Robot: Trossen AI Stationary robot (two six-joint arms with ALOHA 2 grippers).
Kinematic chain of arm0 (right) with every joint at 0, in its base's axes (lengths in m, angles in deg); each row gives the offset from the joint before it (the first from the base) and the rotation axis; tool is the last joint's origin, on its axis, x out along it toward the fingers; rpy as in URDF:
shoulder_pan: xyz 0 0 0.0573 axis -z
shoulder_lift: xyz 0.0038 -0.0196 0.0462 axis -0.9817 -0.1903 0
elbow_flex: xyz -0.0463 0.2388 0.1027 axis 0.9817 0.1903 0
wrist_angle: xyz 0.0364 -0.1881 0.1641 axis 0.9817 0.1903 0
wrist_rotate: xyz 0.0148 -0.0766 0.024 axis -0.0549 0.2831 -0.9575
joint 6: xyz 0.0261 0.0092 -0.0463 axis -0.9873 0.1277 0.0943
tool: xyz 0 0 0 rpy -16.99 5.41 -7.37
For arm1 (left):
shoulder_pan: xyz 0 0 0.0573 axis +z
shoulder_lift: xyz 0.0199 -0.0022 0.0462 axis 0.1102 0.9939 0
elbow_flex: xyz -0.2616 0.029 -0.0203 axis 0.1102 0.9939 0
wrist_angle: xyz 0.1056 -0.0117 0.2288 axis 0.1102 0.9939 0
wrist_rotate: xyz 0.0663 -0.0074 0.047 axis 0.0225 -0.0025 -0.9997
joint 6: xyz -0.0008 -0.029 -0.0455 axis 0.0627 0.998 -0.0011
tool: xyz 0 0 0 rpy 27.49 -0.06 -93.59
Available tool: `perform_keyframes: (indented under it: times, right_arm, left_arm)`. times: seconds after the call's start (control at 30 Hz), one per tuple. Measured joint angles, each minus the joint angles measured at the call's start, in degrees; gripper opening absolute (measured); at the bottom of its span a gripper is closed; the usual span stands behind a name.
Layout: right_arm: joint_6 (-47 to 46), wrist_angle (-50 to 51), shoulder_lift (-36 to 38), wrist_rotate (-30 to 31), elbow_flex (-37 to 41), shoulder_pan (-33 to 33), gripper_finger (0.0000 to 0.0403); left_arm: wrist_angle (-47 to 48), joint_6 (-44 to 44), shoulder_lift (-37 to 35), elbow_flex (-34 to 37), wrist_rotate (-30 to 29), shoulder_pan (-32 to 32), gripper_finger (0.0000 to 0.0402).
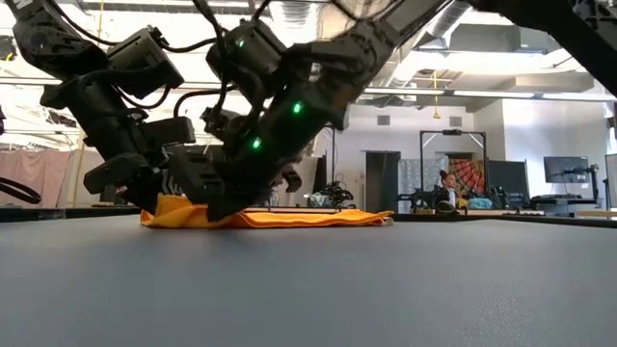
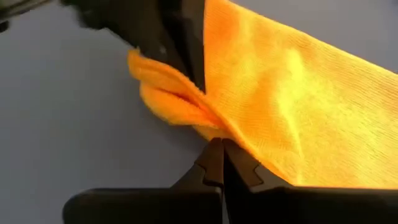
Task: Roll towel
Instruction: Fold the yellow microfiber cloth
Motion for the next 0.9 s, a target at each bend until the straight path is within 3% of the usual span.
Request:
perform_keyframes:
  times: [0.3, 0.77, 0.9]
  right_arm:
    - [-1.51, -11.01, -4.53, -3.4, -0.16, 0.97, 0.0017]
    - [-8.25, -12.21, -2.05, -11.26, 0.02, -1.61, 0.0017]
    - [-8.36, -12.28, -1.93, -10.05, 0.09, -1.51, 0.0017]
  left_arm:
    - [0.17, -0.23, 0.0, 0.0, 0.14, 0.0, 0.0]
    - [0.42, 0.04, 0.02, 0.0, 0.16, 0.0, 0.0]
    - [0.34, 0.38, 0.02, 0.0, 0.16, 0.0, 0.0]
